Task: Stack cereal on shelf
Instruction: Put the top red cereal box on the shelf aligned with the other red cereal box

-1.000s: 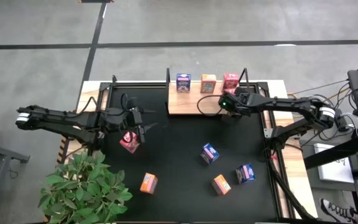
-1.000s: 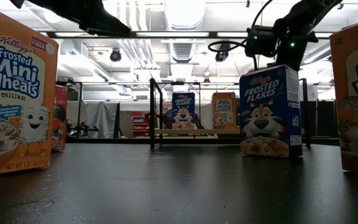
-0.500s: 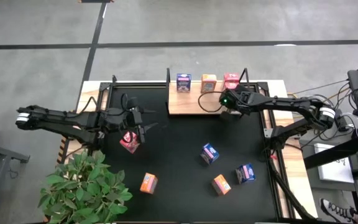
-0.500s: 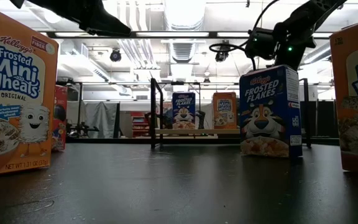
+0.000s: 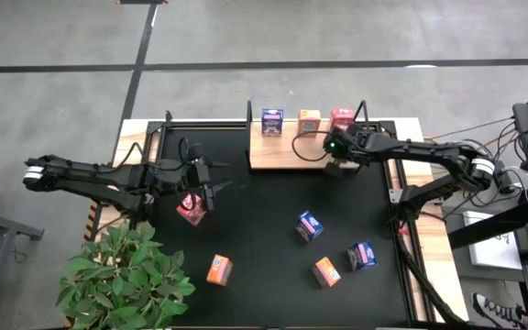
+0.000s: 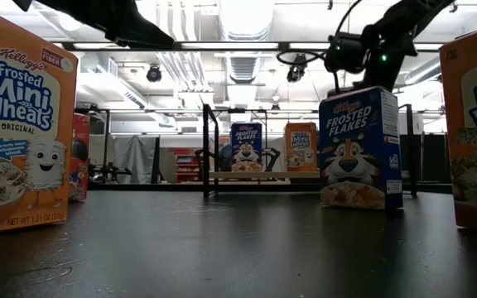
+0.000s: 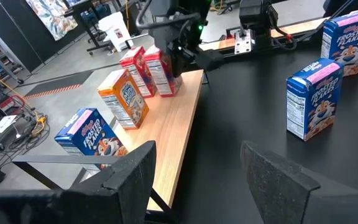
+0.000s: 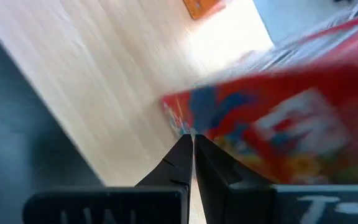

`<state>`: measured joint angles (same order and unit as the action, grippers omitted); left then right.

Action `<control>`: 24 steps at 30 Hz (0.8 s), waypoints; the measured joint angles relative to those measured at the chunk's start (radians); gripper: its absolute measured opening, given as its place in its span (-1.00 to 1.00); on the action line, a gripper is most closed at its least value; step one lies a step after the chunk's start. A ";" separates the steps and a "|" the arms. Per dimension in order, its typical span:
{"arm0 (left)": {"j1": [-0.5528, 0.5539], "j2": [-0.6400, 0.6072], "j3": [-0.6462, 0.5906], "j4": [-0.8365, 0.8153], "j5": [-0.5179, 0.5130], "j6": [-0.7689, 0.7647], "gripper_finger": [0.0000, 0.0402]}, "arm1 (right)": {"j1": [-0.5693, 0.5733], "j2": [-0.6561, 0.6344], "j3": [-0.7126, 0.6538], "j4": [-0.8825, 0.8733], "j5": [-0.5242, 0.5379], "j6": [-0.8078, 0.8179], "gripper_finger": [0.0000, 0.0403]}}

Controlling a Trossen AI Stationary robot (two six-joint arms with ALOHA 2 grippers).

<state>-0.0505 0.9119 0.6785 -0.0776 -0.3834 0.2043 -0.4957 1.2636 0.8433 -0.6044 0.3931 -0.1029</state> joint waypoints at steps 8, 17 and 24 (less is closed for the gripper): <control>0.000 0.000 0.000 0.002 0.000 0.000 0.09 | 0.000 0.000 0.182 -0.240 -0.115 0.065 -0.96; 0.000 0.000 0.000 0.002 0.000 0.000 0.09 | -0.044 0.000 0.409 -0.297 -0.192 0.066 -0.96; 0.000 0.000 0.000 -0.004 0.000 0.000 0.09 | -0.172 -0.001 0.396 -0.301 -0.192 0.030 -0.96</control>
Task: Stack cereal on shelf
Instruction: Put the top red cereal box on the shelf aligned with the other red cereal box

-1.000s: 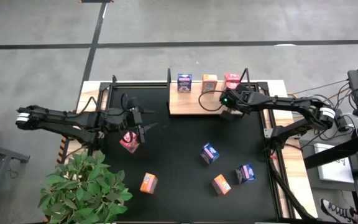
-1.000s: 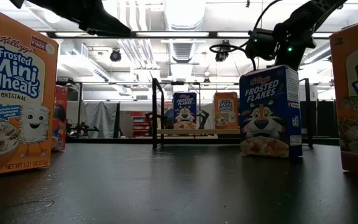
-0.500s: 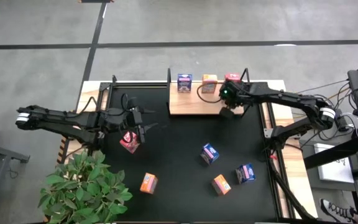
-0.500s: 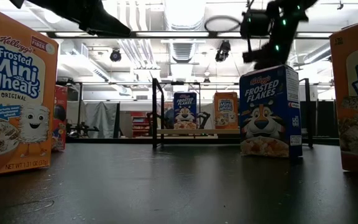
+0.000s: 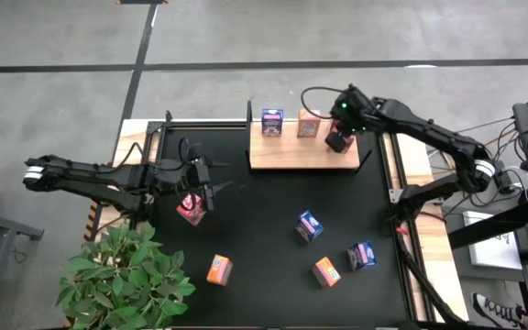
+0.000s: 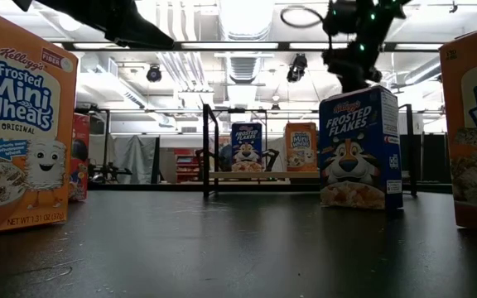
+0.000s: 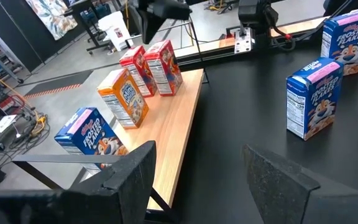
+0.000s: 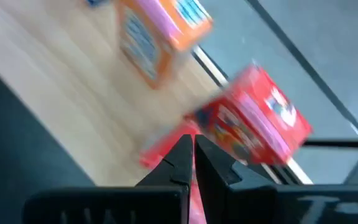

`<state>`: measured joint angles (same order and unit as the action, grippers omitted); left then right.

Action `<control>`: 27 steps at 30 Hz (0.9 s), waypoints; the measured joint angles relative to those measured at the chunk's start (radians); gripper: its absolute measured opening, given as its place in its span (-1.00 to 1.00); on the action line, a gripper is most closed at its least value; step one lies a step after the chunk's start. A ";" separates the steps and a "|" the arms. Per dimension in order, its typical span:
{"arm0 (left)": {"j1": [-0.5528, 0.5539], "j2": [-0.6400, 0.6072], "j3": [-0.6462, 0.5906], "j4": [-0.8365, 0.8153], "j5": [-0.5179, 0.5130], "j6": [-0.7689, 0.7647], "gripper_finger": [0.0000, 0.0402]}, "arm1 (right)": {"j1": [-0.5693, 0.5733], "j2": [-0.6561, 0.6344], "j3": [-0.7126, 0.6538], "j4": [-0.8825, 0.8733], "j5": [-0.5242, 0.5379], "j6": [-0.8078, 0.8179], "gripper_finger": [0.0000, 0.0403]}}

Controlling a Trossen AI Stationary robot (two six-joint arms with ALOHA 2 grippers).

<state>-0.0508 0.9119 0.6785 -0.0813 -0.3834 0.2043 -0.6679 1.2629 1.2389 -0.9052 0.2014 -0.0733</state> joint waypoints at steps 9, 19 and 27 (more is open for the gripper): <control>0.000 0.000 0.000 -0.005 0.000 0.000 0.09 | -0.060 0.000 -0.072 0.013 0.020 -0.048 -0.96; 0.000 0.000 0.000 -0.005 0.000 0.000 0.09 | -0.057 0.000 -0.032 0.013 0.026 -0.082 -0.96; 0.000 0.000 0.000 -0.009 0.000 0.000 0.09 | -0.057 -0.011 0.029 -0.085 -0.099 -0.049 -0.96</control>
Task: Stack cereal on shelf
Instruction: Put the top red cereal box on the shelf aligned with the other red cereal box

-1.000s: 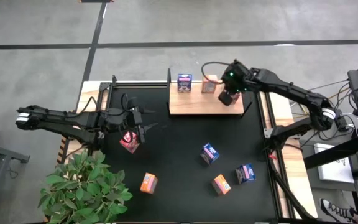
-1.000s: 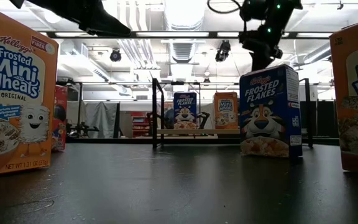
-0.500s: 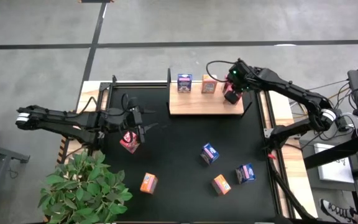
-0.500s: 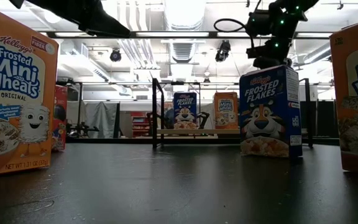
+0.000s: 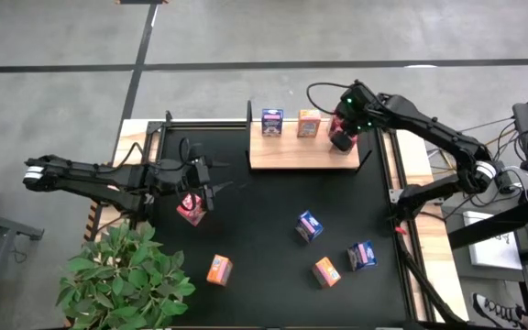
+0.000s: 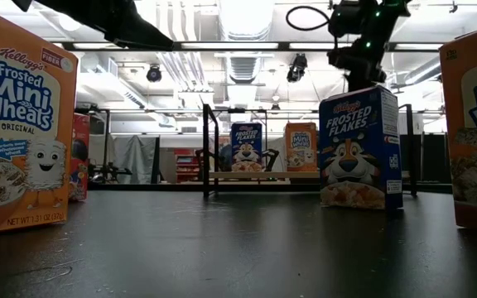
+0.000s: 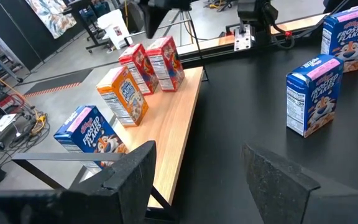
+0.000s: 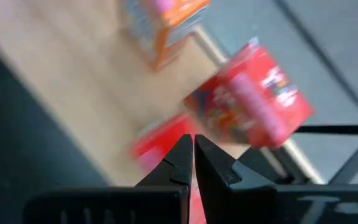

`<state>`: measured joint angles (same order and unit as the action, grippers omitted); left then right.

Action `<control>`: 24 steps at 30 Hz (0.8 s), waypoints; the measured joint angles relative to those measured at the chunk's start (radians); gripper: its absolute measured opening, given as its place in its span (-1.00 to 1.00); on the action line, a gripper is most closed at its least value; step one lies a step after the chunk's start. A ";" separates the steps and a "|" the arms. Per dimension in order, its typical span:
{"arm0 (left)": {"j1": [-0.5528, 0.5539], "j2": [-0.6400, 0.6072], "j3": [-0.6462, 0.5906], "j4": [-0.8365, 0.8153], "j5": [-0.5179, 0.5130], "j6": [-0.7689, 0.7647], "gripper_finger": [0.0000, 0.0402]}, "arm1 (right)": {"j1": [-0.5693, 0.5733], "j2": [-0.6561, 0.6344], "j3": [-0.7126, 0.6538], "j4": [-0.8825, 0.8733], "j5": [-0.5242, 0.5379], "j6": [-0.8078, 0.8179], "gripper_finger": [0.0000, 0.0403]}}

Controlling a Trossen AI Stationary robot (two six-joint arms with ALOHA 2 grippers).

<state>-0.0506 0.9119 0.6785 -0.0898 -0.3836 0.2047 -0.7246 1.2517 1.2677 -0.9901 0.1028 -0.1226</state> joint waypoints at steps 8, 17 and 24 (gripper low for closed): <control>0.000 0.000 0.000 -0.004 0.000 0.000 0.09 | 0.008 0.001 0.024 -0.241 -0.209 0.070 -0.96; 0.000 0.000 0.000 -0.004 0.000 0.000 0.09 | 0.007 0.006 -0.070 -0.163 0.013 0.038 -0.96; 0.000 0.000 0.000 -0.004 0.000 0.000 0.09 | 0.007 0.006 -0.110 -0.073 0.028 0.010 -0.96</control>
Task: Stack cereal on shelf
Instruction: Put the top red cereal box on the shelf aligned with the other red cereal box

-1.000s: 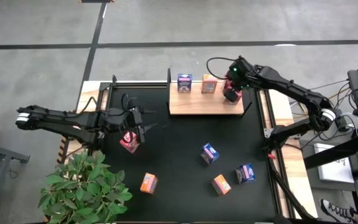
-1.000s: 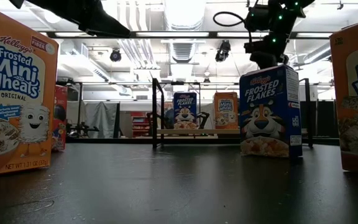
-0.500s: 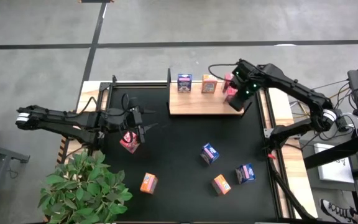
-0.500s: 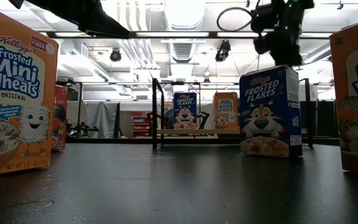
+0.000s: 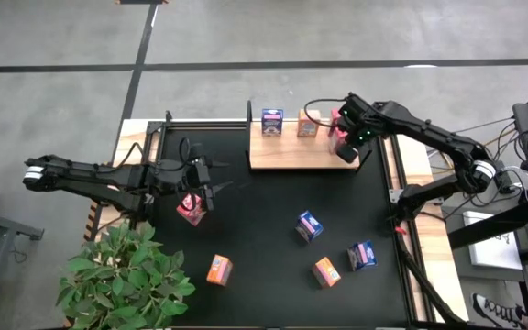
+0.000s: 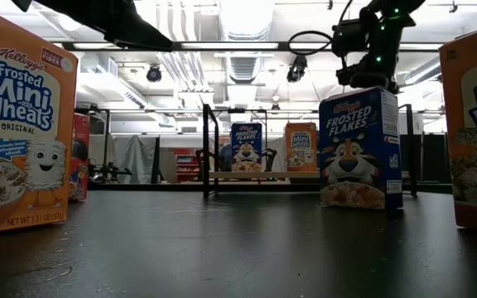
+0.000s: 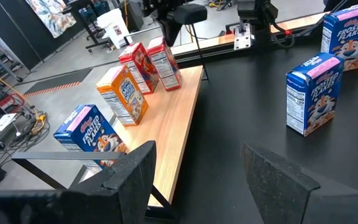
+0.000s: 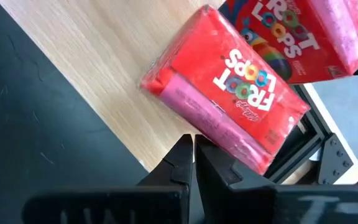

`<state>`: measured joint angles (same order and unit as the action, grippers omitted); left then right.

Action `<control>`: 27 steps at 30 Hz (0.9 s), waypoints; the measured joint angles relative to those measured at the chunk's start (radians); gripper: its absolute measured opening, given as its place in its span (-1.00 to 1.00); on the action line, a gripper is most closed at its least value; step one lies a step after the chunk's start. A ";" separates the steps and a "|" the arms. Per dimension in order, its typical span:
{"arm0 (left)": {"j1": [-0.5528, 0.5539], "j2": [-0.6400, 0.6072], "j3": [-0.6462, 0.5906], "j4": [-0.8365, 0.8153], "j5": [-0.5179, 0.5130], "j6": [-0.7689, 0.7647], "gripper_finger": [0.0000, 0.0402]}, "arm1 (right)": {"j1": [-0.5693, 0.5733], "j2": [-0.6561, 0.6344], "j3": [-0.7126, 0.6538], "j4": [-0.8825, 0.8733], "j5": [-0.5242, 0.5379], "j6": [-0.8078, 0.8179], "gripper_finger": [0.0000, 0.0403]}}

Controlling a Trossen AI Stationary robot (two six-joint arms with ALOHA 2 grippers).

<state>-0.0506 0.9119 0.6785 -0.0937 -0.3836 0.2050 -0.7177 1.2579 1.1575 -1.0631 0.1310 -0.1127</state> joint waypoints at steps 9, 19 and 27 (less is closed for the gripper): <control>0.000 0.000 0.000 0.000 0.000 0.000 0.09 | 0.000 0.000 -0.062 0.023 -0.003 0.020 -0.96; 0.000 0.000 0.000 0.000 0.000 0.000 0.09 | 0.016 0.001 -0.138 0.173 -0.003 -0.004 -0.96; 0.000 0.000 0.000 0.001 0.000 0.000 0.09 | 0.020 0.003 -0.148 0.201 -0.003 -0.011 -0.96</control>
<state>-0.0508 0.9119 0.6785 -0.0929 -0.3836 0.2050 -0.6979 1.2606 1.0092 -0.8619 0.1280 -0.1234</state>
